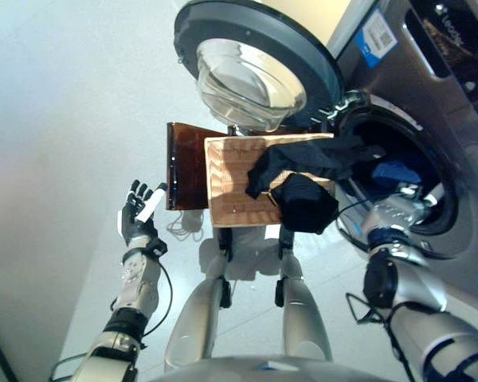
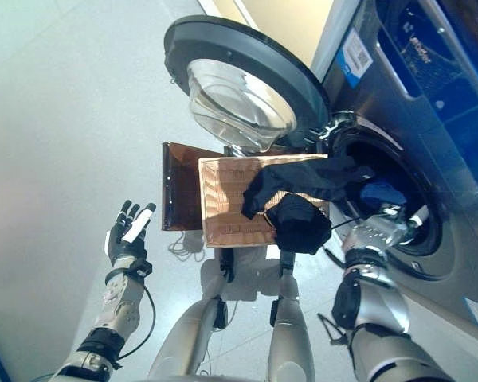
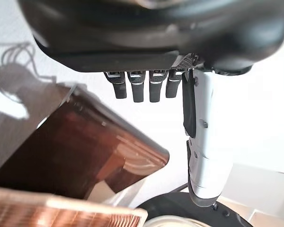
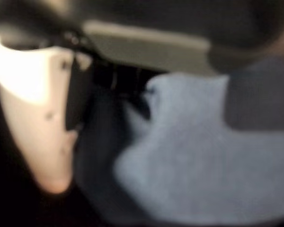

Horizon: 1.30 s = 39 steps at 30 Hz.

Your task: Pick up the clothes and place them into the washing machine

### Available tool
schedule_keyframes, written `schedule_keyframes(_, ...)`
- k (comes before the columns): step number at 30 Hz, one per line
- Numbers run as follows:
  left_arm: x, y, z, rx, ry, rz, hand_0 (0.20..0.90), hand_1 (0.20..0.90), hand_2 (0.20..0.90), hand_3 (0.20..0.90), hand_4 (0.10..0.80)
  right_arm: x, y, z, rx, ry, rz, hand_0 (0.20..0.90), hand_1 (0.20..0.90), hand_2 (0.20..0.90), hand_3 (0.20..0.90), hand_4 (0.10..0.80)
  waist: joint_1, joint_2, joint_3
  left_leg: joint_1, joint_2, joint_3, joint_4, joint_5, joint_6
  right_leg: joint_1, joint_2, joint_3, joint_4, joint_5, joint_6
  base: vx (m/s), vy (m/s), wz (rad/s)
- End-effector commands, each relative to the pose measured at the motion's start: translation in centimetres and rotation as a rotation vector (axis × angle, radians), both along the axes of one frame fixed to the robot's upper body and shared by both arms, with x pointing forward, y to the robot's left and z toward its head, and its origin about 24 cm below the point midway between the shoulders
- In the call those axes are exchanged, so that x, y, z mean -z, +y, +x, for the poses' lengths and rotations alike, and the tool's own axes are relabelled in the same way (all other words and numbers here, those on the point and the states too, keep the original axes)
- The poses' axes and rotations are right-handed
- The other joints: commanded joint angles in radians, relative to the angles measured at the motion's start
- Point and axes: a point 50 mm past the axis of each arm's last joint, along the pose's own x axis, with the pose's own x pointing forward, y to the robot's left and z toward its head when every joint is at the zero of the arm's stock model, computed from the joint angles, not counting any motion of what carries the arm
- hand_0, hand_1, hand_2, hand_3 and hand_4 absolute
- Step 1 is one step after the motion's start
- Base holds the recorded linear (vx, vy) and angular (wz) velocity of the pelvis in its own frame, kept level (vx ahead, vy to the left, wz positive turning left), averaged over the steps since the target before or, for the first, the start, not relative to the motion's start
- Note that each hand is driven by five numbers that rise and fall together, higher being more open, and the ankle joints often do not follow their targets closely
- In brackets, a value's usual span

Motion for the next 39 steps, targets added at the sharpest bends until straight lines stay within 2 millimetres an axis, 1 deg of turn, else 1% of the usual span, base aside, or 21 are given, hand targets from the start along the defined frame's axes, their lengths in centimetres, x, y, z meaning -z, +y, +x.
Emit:
schedule_keyframes(1, -3.0, 1.2, 0.7, 0.016, -0.154, 0.082, 0.9, 0.9, 0.9, 0.9, 0.8, -7.0, -6.0, -2.6, 0.236, -0.053, -0.21, 0.2, 0.2, 0.2, 0.2, 0.3, 0.008, 0.027, -0.038, 0.052, -0.032, -0.015, -0.007, -0.098, -0.094, -0.022, -0.008, -0.003, 0.083, -0.088, 0.02, 0.0, 0.0, 0.0)
schedule_keyframes(2, -3.1, 1.0, 0.6, 0.023, -0.165, 0.067, 0.9, 0.9, 0.9, 0.9, 0.8, -8.3, -6.8, -2.9, 0.262, -0.065, -0.219, 0.2, 0.2, 0.2, 0.2, 0.3, 0.01, 0.037, -0.035, 0.04, -0.03, -0.015, -0.008, -0.094, -0.096, -0.037, -0.007, -0.001, 0.094, -0.093, 0.018, 0.0, 0.0, 0.0)
schedule_keyframes(3, -3.1, 1.0, 0.6, 0.024, -0.167, 0.064, 0.9, 0.9, 0.9, 0.9, 0.8, -8.5, -6.8, -2.9, 0.263, -0.064, -0.22, 0.2, 0.2, 0.2, 0.2, 0.3, 0.011, 0.038, -0.035, 0.038, -0.03, -0.015, -0.008, -0.094, -0.097, -0.04, -0.006, -0.001, 0.096, -0.094, 0.018, 0.015, -0.03, -0.01)
schedule_keyframes(4, -3.2, 0.9, 0.6, 0.028, -0.171, 0.054, 0.9, 0.9, 0.9, 0.9, 0.8, -9.2, -7.2, -3.2, 0.278, -0.069, -0.227, 0.2, 0.2, 0.2, 0.2, 0.3, 0.012, 0.042, -0.036, 0.032, -0.028, -0.015, -0.008, -0.093, -0.098, -0.049, -0.005, -0.002, 0.102, -0.097, 0.017, 0.0, 0.0, 0.0)
schedule_keyframes(6, -3.5, 0.7, 0.5, 0.036, -0.191, 0.046, 0.9, 0.9, 0.9, 0.9, 0.8, -11.1, -7.8, -3.6, 0.317, -0.099, -0.247, 0.2, 0.2, 0.2, 0.2, 0.3, 0.012, 0.047, -0.038, 0.021, -0.023, -0.017, -0.009, -0.092, -0.102, -0.066, -0.001, 0.0, 0.111, -0.103, 0.014, 0.029, -0.05, -0.01)
schedule_keyframes(7, -3.5, 0.6, 0.5, 0.037, -0.191, 0.045, 0.9, 0.9, 0.9, 0.9, 0.8, -11.2, -7.8, -3.6, 0.319, -0.099, -0.247, 0.2, 0.2, 0.2, 0.2, 0.3, 0.012, 0.048, -0.039, 0.019, -0.023, -0.017, -0.009, -0.092, -0.102, -0.068, -0.001, 0.0, 0.112, -0.103, 0.014, 0.026, -0.046, 0.01)
schedule_keyframes(9, -3.7, 0.4, 0.5, 0.054, -0.198, 0.051, 0.9, 0.9, 0.9, 0.9, 0.8, -12.6, -8.7, -4.4, 0.366, -0.12, -0.258, 0.2, 0.2, 0.2, 0.2, 0.3, 0.011, 0.049, -0.042, 0.013, -0.02, -0.018, -0.009, -0.092, -0.104, -0.078, 0.0, 0.001, 0.121, -0.108, 0.014, 0.017, -0.021, 0.02)
schedule_keyframes(10, -3.7, 0.6, 0.4, 0.057, -0.193, 0.06, 0.9, 0.9, 0.9, 0.9, 0.8, -13.5, -9.4, -5.2, 0.407, -0.122, -0.258, 0.2, 0.2, 0.2, 0.2, 0.3, 0.008, 0.05, -0.045, 0.01, -0.019, -0.018, -0.009, -0.094, -0.105, -0.085, 0.001, 0.0, 0.127, -0.11, 0.014, 0.025, -0.028, 0.03)
schedule_keyframes(14, -3.9, 0.6, 0.3, 0.056, -0.201, 0.065, 0.9, 0.9, 0.9, 0.9, 0.8, -14.8, -10.0, -5.9, 0.431, -0.095, -0.284, 0.2, 0.2, 0.2, 0.2, 0.3, 0.005, 0.052, -0.051, 0.003, -0.019, -0.019, -0.009, -0.096, -0.107, -0.103, 0.002, 0.004, 0.141, -0.113, 0.014, 0.004, 0.002, -0.01)
schedule_keyframes(16, -3.9, 0.7, 0.3, 0.051, -0.202, 0.067, 0.9, 0.9, 0.9, 0.9, 0.8, -15.1, -9.9, -5.8, 0.426, -0.09, -0.293, 0.2, 0.2, 0.2, 0.2, 0.3, 0.005, 0.052, -0.052, 0.0, -0.019, -0.017, -0.009, -0.097, -0.106, -0.107, 0.003, 0.005, 0.142, -0.113, 0.014, 0.006, 0.008, -0.05)
schedule_keyframes(24, -4.1, 0.9, 0.4, 0.033, -0.213, 0.063, 0.9, 0.9, 0.9, 0.9, 0.8, -15.2, -8.2, -3.7, 0.319, -0.017, -0.384, 0.208, 0.208, 0.208, 0.208, 0.306, 0.003, 0.052, -0.046, -0.006, -0.02, -0.004, -0.009, -0.097, -0.102, -0.121, 0.003, 0.011, 0.139, -0.105, 0.014, 0.0, 0.007, -0.02)
schedule_keyframes(25, -4.2, 0.9, 0.4, 0.033, -0.214, 0.065, 0.9, 0.9, 0.9, 0.9, 0.8, -15.1, -8.1, -3.5, 0.305, -0.007, -0.396, 0.271, 0.271, 0.271, 0.271, 0.351, 0.002, 0.051, -0.046, -0.006, -0.02, -0.003, -0.009, -0.098, -0.101, -0.121, 0.003, 0.011, 0.138, -0.105, 0.014, 0.0, 0.0, 0.0)
schedule_keyframes(26, -4.2, 0.9, 0.4, 0.032, -0.214, 0.065, 0.9, 0.9, 0.9, 0.9, 0.8, -15.0, -7.9, -3.3, 0.292, 0.001, -0.407, 0.271, 0.271, 0.271, 0.271, 0.351, 0.003, 0.05, -0.046, -0.007, -0.021, -0.002, -0.009, -0.098, -0.1, -0.121, 0.003, 0.011, 0.137, -0.104, 0.014, 0.0, 0.0, 0.0)
schedule_keyframes(27, -4.3, 1.1, 0.4, 0.026, -0.221, 0.067, 0.9, 0.9, 0.9, 0.9, 0.8, -15.1, -7.9, -3.2, 0.278, 0.018, -0.422, 0.9, 0.9, 0.9, 0.9, 0.8, 0.005, 0.048, -0.047, -0.007, -0.022, 0.0, -0.009, -0.098, -0.1, -0.12, 0.003, 0.011, 0.134, -0.103, 0.014, 0.0, 0.0, 0.0)
schedule_keyframes(31, -4.4, 1.3, 0.3, 0.021, -0.227, 0.067, 0.9, 0.9, 0.9, 0.9, 0.8, -15.1, -7.7, -2.9, 0.258, 0.031, -0.443, 0.9, 0.9, 0.9, 0.9, 0.8, 0.004, 0.046, -0.045, -0.007, -0.022, 0.003, -0.009, -0.098, -0.1, -0.116, 0.003, 0.01, 0.13, -0.101, 0.015, 0.0, 0.0, 0.0)
schedule_keyframes(32, -4.3, 1.3, 0.2, 0.019, -0.224, 0.066, 0.9, 0.9, 0.9, 0.9, 0.8, -15.0, -7.7, -2.9, 0.253, 0.048, -0.453, 0.9, 0.9, 0.9, 0.9, 0.8, 0.004, 0.044, -0.045, -0.006, -0.022, 0.004, -0.009, -0.099, -0.1, -0.115, 0.003, 0.009, 0.129, -0.101, 0.015, 0.0, 0.0, 0.0)
schedule_keyframes(33, -4.4, 1.6, 0.2, 0.014, -0.223, 0.075, 0.9, 0.9, 0.9, 0.9, 0.8, -14.8, -7.9, -2.9, 0.238, 0.105, -0.47, 0.9, 0.9, 0.9, 0.9, 0.8, 0.005, 0.04, -0.045, -0.004, -0.021, 0.005, -0.009, -0.098, -0.099, -0.113, 0.003, 0.008, 0.127, -0.099, 0.015, 0.0, 0.0, 0.0)
schedule_keyframes(35, -4.4, 1.6, 0.1, 0.01, -0.224, 0.074, 0.9, 0.9, 0.9, 0.9, 0.8, -14.8, -7.8, -2.7, 0.226, 0.115, -0.482, 0.9, 0.9, 0.9, 0.9, 0.8, 0.004, 0.04, -0.043, -0.003, -0.02, 0.007, -0.009, -0.098, -0.099, -0.113, 0.003, 0.008, 0.127, -0.097, 0.015, 0.0, 0.0, 0.0)
schedule_keyframes(36, -4.4, 1.8, 0.1, 0.006, -0.226, 0.075, 0.9, 0.9, 0.9, 0.9, 0.8, -14.7, -7.5, -2.3, 0.188, 0.163, -0.538, 0.9, 0.9, 0.9, 0.9, 0.8, 0.004, 0.033, -0.042, -0.003, -0.019, 0.009, -0.008, -0.097, -0.099, -0.112, 0.003, 0.007, 0.124, -0.096, 0.015, 0.0, 0.0, 0.0)
schedule_keyframes(37, -4.3, 1.8, 0.0, 0.006, -0.226, 0.075, 0.9, 0.9, 0.9, 0.9, 0.8, -14.8, -7.4, -2.3, 0.186, 0.165, -0.54, 0.9, 0.9, 0.9, 0.9, 0.8, 0.003, 0.034, -0.042, -0.003, -0.019, 0.009, -0.009, -0.097, -0.099, -0.111, 0.003, 0.007, 0.124, -0.095, 0.015, 0.0, 0.0, 0.0)
schedule_keyframes(39, -4.4, 2.0, -0.1, 0.001, -0.232, 0.082, 0.9, 0.9, 0.9, 0.9, 0.8, -14.3, -6.9, -1.6, 0.114, 0.276, -0.658, 0.9, 0.9, 0.9, 0.9, 0.8, 0.002, 0.027, -0.038, -0.002, -0.019, 0.013, -0.008, -0.095, -0.098, -0.108, 0.005, 0.007, 0.12, -0.091, 0.015, 0.0, 0.0, 0.0)
